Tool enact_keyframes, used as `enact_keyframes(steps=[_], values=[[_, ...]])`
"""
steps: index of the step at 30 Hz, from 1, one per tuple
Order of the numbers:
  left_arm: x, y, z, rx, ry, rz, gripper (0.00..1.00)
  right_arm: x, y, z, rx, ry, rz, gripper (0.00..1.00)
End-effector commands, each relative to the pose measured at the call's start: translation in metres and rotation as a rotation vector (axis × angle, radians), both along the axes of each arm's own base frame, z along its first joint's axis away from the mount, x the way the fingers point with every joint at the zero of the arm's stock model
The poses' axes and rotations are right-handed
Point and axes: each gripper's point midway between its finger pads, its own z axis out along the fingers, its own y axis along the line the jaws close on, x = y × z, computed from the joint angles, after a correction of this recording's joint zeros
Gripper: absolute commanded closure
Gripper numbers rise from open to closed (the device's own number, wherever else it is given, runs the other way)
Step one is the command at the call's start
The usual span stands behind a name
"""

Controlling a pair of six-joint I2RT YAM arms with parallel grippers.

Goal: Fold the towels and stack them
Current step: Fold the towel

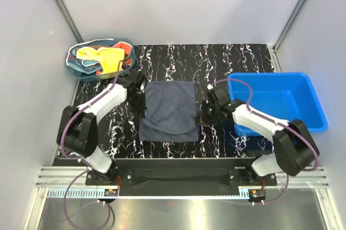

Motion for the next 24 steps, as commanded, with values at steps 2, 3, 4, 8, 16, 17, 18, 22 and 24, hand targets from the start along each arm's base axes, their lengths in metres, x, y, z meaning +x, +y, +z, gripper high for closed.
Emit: enact_keyframes(steps=[2, 3, 4, 8, 16, 17, 18, 22, 24], values=[[0.008, 0.003, 0.062, -0.018, -0.138, -0.003, 1.0, 0.005, 0.012, 0.076, 0.103, -0.133, 0.05, 1.0], [0.002, 0.005, 0.062, -0.024, -0.137, 0.0, 1.0, -0.001, 0.011, 0.077, 0.116, -0.133, 0.052, 1.0], [-0.005, 0.005, 0.065, -0.043, -0.15, 0.003, 1.0, -0.014, 0.007, 0.067, 0.123, -0.105, 0.06, 1.0], [-0.042, 0.009, 0.013, -0.053, -0.033, 0.0, 1.0, -0.036, 0.002, 0.054, 0.183, -0.103, 0.055, 1.0], [-0.063, 0.017, -0.026, 0.01, 0.056, 0.018, 1.0, -0.053, 0.004, -0.003, 0.163, -0.021, 0.082, 1.0], [-0.064, 0.018, -0.027, 0.018, 0.059, 0.02, 0.93, -0.053, 0.003, -0.009, 0.148, -0.014, 0.079, 1.0], [-0.064, 0.021, -0.029, 0.037, 0.063, 0.024, 0.89, -0.054, 0.001, -0.011, 0.137, -0.012, 0.078, 1.0], [-0.065, 0.02, -0.029, 0.043, 0.07, 0.026, 0.7, -0.05, -0.006, -0.006, 0.112, -0.053, 0.05, 0.88], [-0.066, 0.018, -0.027, 0.032, 0.066, 0.039, 0.65, -0.048, -0.012, -0.005, 0.079, -0.062, 0.036, 0.82]])
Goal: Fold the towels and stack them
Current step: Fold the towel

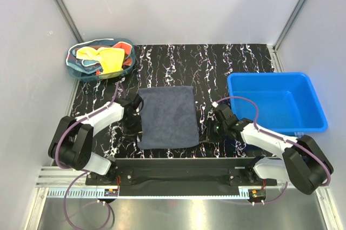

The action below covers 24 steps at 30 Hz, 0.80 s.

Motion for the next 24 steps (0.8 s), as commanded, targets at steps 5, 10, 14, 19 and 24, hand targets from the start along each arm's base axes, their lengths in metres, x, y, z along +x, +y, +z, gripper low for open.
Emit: enact_keyframes(steps=[5, 10, 14, 19, 24], values=[[0.018, -0.005, 0.014, -0.018, -0.125, 0.082, 0.55, 0.014, -0.001, 0.015, -0.024, -0.094, 0.006, 0.61], [0.013, -0.006, 0.002, -0.041, -0.143, 0.152, 0.52, 0.017, 0.008, 0.007, -0.028, -0.083, 0.086, 0.53], [0.01, -0.008, -0.007, -0.068, -0.157, 0.181, 0.51, 0.017, 0.01, -0.003, -0.039, -0.063, 0.101, 0.49], [0.01, -0.008, -0.011, -0.069, -0.163, 0.183, 0.51, 0.014, 0.015, -0.01, -0.017, -0.042, 0.102, 0.48], [0.009, -0.011, -0.015, -0.094, -0.168, 0.184, 0.52, 0.009, 0.016, -0.014, -0.019, -0.018, 0.09, 0.53]])
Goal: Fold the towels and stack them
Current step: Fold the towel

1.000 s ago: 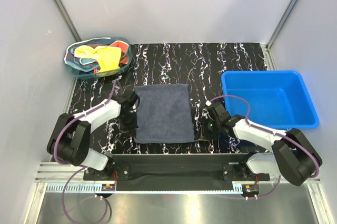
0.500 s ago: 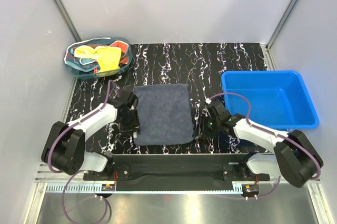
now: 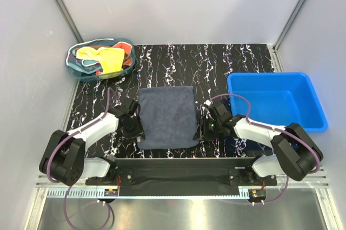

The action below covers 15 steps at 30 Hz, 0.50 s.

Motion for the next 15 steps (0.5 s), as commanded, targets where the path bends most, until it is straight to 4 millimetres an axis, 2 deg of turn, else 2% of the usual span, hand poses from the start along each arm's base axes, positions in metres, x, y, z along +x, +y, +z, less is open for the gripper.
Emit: enact_keyframes(steps=[1, 4, 9, 11, 12, 13, 14, 15], values=[[0.004, -0.002, -0.01, -0.015, -0.036, 0.008, 0.53, -0.006, -0.001, -0.006, -0.019, 0.009, 0.001, 0.54], [0.005, -0.004, -0.012, -0.026, -0.04, 0.0, 0.56, -0.009, -0.003, -0.007, -0.022, 0.015, -0.012, 0.57], [0.001, -0.006, -0.022, -0.037, -0.019, -0.003, 0.66, -0.011, -0.005, -0.011, -0.021, 0.019, -0.033, 0.73], [-0.001, -0.006, -0.025, -0.036, -0.016, -0.002, 0.8, -0.009, -0.004, -0.009, -0.01, 0.013, -0.041, 0.78], [-0.001, -0.005, -0.025, -0.034, -0.017, -0.003, 0.85, -0.009, -0.004, -0.009, -0.007, 0.01, -0.044, 0.83], [0.0, -0.005, -0.024, -0.034, -0.02, -0.004, 0.94, -0.008, -0.004, -0.007, -0.002, 0.001, -0.052, 0.87], [0.0, -0.005, -0.024, -0.036, -0.021, -0.004, 0.97, -0.007, -0.005, -0.006, -0.004, -0.006, -0.06, 0.91], [0.002, -0.006, -0.021, -0.041, -0.032, -0.008, 1.0, -0.006, -0.007, -0.005, -0.014, -0.014, -0.067, 0.99]])
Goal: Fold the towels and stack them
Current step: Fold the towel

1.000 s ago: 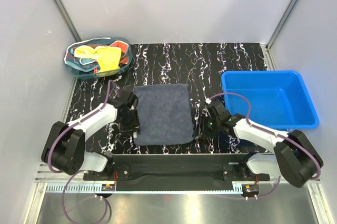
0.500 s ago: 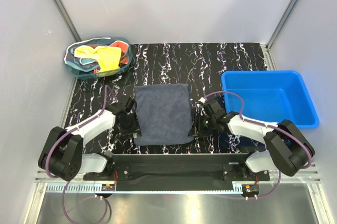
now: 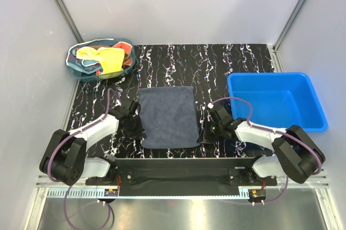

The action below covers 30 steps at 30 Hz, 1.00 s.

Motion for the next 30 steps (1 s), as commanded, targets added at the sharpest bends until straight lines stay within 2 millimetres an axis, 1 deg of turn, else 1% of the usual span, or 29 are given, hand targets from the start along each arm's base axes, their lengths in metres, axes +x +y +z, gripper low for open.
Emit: enact_keyframes(steps=[1, 3, 4, 5, 6, 7, 8, 9, 10, 11, 12, 13, 14, 15, 16, 17, 18, 19, 20, 21, 22, 23, 24, 25, 26, 27, 28, 29, 30], values=[[-0.01, 0.014, -0.018, 0.068, 0.022, -0.005, 1.0, 0.006, -0.002, 0.01, 0.0, -0.06, -0.036, 1.0], [-0.01, 0.011, -0.012, 0.049, 0.007, -0.009, 1.0, 0.008, -0.003, 0.018, 0.003, -0.071, -0.052, 1.0], [-0.009, 0.009, -0.009, 0.039, -0.001, -0.01, 1.0, 0.009, -0.002, 0.028, 0.021, -0.094, -0.053, 1.0], [-0.011, 0.009, -0.006, 0.035, 0.005, -0.011, 1.0, 0.01, -0.003, 0.032, 0.025, -0.099, -0.062, 1.0], [-0.006, 0.006, 0.002, 0.024, -0.014, -0.013, 1.0, 0.011, -0.003, 0.039, 0.025, -0.109, -0.067, 1.0], [-0.006, 0.006, 0.011, 0.021, -0.022, -0.011, 1.0, 0.013, -0.003, 0.051, 0.046, -0.139, -0.077, 1.0], [-0.004, 0.005, 0.018, 0.015, -0.038, -0.012, 1.0, 0.013, -0.005, 0.058, 0.043, -0.142, -0.084, 1.0], [0.006, 0.001, 0.034, -0.001, -0.075, -0.012, 1.0, 0.015, -0.006, 0.064, 0.044, -0.156, -0.096, 1.0], [0.01, -0.001, 0.047, -0.016, -0.107, -0.01, 1.0, 0.016, -0.006, 0.077, 0.066, -0.183, -0.107, 1.0], [0.008, -0.001, 0.056, -0.022, -0.104, -0.009, 1.0, 0.018, -0.006, 0.088, 0.073, -0.197, -0.119, 1.0], [0.019, -0.007, 0.076, -0.045, -0.147, -0.01, 1.0, 0.02, -0.007, 0.102, 0.097, -0.226, -0.134, 1.0], [0.019, -0.008, 0.088, -0.058, -0.16, -0.012, 1.0, 0.022, -0.007, 0.111, 0.107, -0.24, -0.143, 1.0], [0.021, -0.012, 0.099, -0.077, -0.171, -0.024, 1.0, 0.024, -0.007, 0.127, 0.118, -0.259, -0.154, 1.0], [0.032, -0.018, 0.122, -0.101, -0.219, -0.029, 1.0, 0.026, -0.005, 0.14, 0.135, -0.279, -0.156, 1.0], [0.032, -0.018, 0.132, -0.105, -0.22, -0.031, 1.0, 0.027, -0.006, 0.152, 0.148, -0.3, -0.162, 1.0], [0.034, -0.02, 0.14, -0.113, -0.228, -0.038, 1.0, 0.029, -0.005, 0.171, 0.164, -0.323, -0.166, 1.0], [0.041, -0.025, 0.163, -0.139, -0.272, -0.045, 1.0, 0.033, -0.008, 0.181, 0.161, -0.345, -0.182, 1.0], [0.04, -0.025, 0.17, -0.142, -0.275, -0.048, 1.0, 0.034, -0.009, 0.191, 0.166, -0.363, -0.19, 1.0], [0.041, -0.027, 0.18, -0.153, -0.296, -0.056, 1.0, 0.037, -0.011, 0.208, 0.171, -0.389, -0.205, 1.0], [0.048, -0.029, 0.201, -0.169, -0.342, -0.053, 1.0, 0.038, -0.012, 0.217, 0.175, -0.404, -0.211, 1.0], [0.049, -0.028, 0.209, -0.167, -0.35, -0.054, 1.0, 0.04, -0.013, 0.223, 0.173, -0.416, -0.218, 1.0], [0.052, -0.029, 0.217, -0.171, -0.362, -0.054, 1.0, 0.042, -0.014, 0.237, 0.182, -0.434, -0.229, 1.0], [0.059, -0.032, 0.235, -0.181, -0.397, -0.057, 1.0, 0.046, -0.015, 0.241, 0.173, -0.444, -0.248, 1.0], [0.061, -0.033, 0.241, -0.181, -0.401, -0.06, 1.0, 0.049, -0.015, 0.246, 0.169, -0.456, -0.251, 1.0], [0.065, -0.034, 0.247, -0.18, -0.415, -0.067, 1.0, 0.055, -0.016, 0.259, 0.175, -0.485, -0.265, 1.0], [0.074, -0.037, 0.253, -0.18, -0.423, -0.069, 1.0, 0.06, -0.014, 0.258, 0.152, -0.488, -0.258, 1.0], [0.078, -0.039, 0.256, -0.179, -0.425, -0.074, 1.0, 0.067, -0.016, 0.26, 0.124, -0.508, -0.272, 1.0], [0.085, -0.04, 0.257, -0.17, -0.427, -0.084, 1.0, 0.079, -0.02, 0.278, 0.114, -0.565, -0.305, 1.0], [0.096, -0.04, 0.27, -0.175, -0.455, -0.076, 1.0, 0.093, -0.017, 0.273, 0.062, -0.582, -0.295, 1.0]])
